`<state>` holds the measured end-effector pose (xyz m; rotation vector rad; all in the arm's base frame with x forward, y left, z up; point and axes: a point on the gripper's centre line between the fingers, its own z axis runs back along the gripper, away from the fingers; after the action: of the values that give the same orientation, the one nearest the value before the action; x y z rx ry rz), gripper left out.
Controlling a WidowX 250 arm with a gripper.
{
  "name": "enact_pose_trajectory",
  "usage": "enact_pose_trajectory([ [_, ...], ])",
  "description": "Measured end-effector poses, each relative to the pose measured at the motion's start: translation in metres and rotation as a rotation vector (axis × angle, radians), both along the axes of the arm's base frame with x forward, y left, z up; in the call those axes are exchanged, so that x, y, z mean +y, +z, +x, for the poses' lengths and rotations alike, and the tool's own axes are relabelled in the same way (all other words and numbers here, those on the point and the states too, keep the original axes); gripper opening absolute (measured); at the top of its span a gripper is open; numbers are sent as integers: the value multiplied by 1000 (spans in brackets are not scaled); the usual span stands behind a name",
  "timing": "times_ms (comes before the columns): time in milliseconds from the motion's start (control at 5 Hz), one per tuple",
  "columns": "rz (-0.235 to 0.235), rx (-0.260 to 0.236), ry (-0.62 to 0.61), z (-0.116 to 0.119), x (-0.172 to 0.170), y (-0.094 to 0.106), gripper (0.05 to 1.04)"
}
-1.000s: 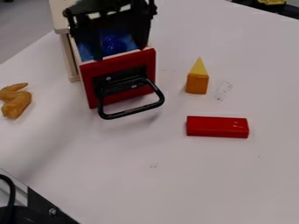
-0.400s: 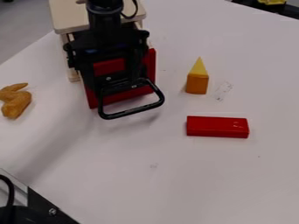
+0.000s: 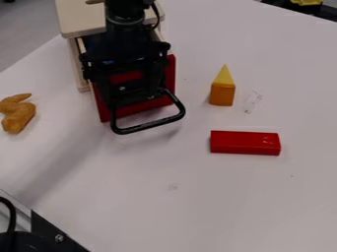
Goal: Close the drawer
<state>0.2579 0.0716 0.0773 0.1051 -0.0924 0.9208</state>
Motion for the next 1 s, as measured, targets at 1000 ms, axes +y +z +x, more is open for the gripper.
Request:
enact_pose_trajectory([
  [1000,27,-2,54,36,22,-5,990],
])
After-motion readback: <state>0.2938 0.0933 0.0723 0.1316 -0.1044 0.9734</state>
